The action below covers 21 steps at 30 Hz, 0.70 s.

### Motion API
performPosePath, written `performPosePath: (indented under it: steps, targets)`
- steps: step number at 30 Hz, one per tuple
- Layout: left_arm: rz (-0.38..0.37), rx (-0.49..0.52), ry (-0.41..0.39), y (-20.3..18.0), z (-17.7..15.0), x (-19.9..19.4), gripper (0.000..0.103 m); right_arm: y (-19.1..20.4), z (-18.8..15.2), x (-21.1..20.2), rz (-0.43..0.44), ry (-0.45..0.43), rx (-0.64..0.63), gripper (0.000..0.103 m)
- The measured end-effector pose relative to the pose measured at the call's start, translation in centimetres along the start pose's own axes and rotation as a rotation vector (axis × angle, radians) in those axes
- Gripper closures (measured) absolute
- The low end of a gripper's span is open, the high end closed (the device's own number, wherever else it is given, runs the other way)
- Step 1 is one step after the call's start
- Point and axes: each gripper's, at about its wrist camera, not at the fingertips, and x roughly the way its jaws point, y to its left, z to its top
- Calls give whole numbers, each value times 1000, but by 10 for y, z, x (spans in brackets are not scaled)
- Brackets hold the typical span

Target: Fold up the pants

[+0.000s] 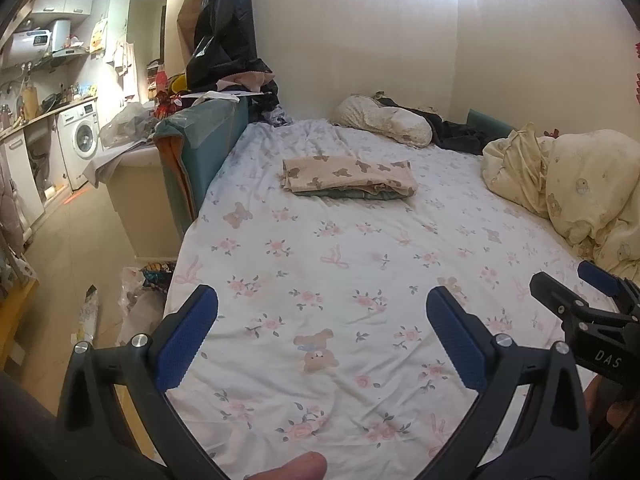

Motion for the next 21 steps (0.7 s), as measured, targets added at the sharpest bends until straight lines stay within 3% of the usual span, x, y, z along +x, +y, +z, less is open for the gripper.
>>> performPosePath:
  steps: [21]
  targets:
    - [-9,-3,9,1,-2,1,0,0,0,0,3,2,1,0]
